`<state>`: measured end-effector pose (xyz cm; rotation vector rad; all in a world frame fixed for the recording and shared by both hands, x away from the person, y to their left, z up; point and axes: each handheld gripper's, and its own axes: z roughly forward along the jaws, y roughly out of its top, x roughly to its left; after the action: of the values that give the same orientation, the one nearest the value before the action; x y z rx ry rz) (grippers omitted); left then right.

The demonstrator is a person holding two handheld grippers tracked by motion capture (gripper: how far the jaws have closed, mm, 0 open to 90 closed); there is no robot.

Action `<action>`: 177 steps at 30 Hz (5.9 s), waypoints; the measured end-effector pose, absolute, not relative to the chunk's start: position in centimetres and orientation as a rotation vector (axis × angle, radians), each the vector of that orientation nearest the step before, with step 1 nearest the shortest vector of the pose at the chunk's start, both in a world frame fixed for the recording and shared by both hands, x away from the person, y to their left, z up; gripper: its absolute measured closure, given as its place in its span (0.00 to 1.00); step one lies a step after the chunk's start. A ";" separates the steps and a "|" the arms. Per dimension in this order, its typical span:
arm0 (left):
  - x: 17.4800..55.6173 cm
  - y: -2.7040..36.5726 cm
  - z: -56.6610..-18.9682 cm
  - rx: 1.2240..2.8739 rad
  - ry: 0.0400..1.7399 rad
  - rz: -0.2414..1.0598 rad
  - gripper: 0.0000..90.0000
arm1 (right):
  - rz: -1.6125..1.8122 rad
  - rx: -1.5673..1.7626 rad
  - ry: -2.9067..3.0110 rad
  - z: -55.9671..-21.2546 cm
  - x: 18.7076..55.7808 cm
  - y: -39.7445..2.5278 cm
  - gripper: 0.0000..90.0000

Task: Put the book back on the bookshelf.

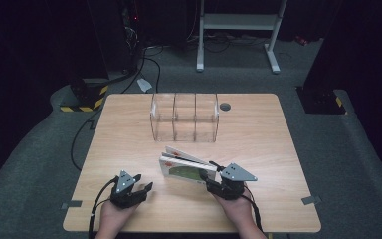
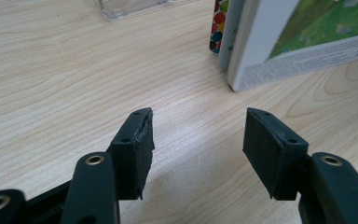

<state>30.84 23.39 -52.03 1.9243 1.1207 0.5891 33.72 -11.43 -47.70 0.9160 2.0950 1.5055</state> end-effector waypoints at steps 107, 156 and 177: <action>35.4 24.7 -52.8 1.957 1.344 0.609 0.31 | 1.244 1.182 1.699 -42.4 39.7 -10.3 0.84; 35.3 24.6 -52.8 1.949 1.359 0.618 0.32 | 1.138 1.231 1.653 -43.2 46.5 -7.3 0.83; 35.2 24.6 -52.8 1.945 1.364 0.617 0.32 | 1.134 1.287 1.646 -45.3 44.0 -7.9 0.82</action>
<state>35.21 24.60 -52.82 1.9455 1.3640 0.6175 44.03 -7.90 -45.31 1.2871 1.6457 1.1341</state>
